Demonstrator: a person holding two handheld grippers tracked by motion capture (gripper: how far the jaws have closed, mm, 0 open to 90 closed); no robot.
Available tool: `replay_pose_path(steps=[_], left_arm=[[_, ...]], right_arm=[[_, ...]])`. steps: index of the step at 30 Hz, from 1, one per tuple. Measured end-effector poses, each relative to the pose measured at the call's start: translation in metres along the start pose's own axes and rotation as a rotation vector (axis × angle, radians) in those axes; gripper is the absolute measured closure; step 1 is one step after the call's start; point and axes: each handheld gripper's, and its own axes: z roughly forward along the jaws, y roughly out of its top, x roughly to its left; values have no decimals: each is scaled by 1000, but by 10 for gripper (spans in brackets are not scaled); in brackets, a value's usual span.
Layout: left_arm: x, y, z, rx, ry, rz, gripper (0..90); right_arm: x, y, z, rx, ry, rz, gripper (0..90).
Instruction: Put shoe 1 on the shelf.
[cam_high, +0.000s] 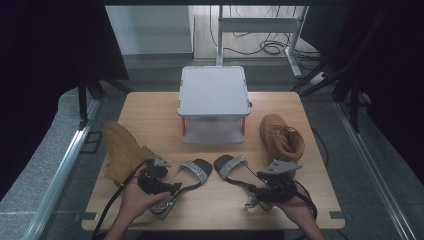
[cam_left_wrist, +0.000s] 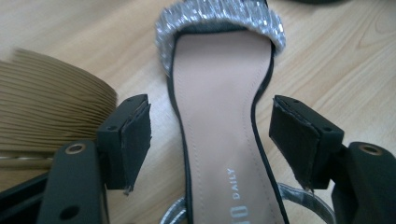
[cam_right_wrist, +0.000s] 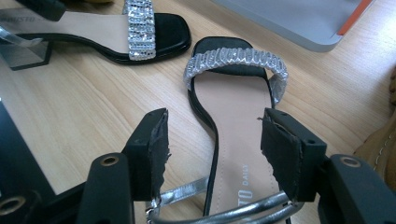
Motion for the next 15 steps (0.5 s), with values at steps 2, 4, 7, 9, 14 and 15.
replay_pose_path(steps=[2,4,7,9,14,15], left_arm=[[-2,0,3,18,-1,-1,294],[-4,-1,5,33,-2,-2,293],[-8,-2,10,60,-4,2,293],[-9,-2,12,72,-1,0,293],[-10,-2,21,122,1,-8,291],[-11,-2,23,127,-1,-13,289]], right_arm=[[-1,0,1,2,-6,-1,421],[-1,1,1,0,-9,0,421],[0,0,2,-2,-15,-2,421],[0,-1,2,-2,-14,-4,421],[0,-1,7,15,-20,-14,419],[0,-1,8,22,-22,-17,416]])
